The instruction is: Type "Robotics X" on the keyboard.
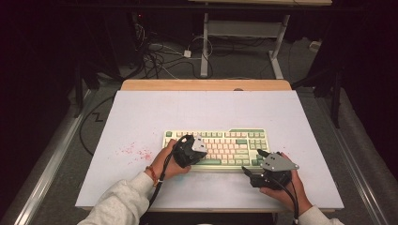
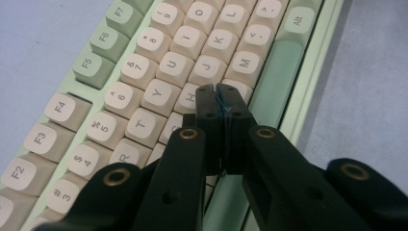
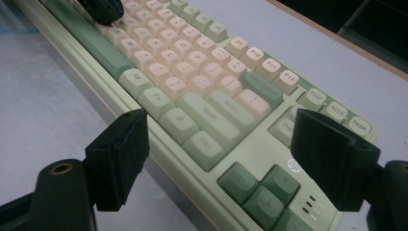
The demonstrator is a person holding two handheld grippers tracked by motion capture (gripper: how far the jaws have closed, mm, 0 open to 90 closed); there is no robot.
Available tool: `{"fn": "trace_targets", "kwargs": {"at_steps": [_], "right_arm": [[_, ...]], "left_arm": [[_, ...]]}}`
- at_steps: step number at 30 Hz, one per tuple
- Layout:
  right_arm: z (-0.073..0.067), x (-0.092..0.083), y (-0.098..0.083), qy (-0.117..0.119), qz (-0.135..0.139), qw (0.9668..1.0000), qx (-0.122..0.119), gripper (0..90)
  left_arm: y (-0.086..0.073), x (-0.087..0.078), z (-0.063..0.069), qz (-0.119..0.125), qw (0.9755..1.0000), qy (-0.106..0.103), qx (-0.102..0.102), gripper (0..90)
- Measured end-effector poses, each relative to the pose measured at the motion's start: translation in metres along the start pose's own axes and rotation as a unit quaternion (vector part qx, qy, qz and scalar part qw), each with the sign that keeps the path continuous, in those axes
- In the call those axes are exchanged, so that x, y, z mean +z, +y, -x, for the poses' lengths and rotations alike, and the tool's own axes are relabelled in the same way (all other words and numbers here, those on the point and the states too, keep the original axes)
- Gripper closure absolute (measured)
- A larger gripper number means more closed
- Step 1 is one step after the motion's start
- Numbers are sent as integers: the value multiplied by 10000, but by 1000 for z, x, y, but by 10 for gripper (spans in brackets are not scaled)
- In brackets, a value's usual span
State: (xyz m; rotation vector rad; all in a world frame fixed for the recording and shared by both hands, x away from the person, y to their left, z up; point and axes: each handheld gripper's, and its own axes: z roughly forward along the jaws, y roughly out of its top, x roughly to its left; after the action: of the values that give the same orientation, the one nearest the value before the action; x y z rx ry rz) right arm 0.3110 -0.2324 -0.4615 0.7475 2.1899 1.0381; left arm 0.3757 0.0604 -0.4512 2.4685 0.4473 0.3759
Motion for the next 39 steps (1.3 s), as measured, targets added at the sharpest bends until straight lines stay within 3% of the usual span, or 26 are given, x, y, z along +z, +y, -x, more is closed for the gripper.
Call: {"fn": "trace_targets", "kwargs": {"at_steps": [11,13,14,16,19,23,29,32,39], "right_arm": [[1,-1,0,-2,11,10000,26,214],[1,-1,0,-6,14,10000,25,215],[1,-1,0,-6,14,10000,25,215],[2,0,0,-14,10,10000,30,216],[2,-1,0,-20,9,10000,39,216],[4,-1,0,-30,10,10000,48,216],[6,-2,0,-59,30,10000,66,216],[6,-3,0,-67,48,9999,81,215],[6,-2,0,-43,14,9999,95,237]], "left_arm": [[-3,-19,-1,356,9991,230,67,805],[-5,-22,-2,460,9981,397,89,696],[-6,-24,-2,537,9976,414,117,696],[-8,-26,-2,706,9963,487,79,599],[-11,-30,-1,842,9946,600,117,526],[-14,-34,0,858,9928,825,150,404],[-25,-40,4,934,9904,998,222,260],[-33,-45,4,1050,9887,1054,201,234],[-56,-55,4,1009,9872,1232,122,220]]}}
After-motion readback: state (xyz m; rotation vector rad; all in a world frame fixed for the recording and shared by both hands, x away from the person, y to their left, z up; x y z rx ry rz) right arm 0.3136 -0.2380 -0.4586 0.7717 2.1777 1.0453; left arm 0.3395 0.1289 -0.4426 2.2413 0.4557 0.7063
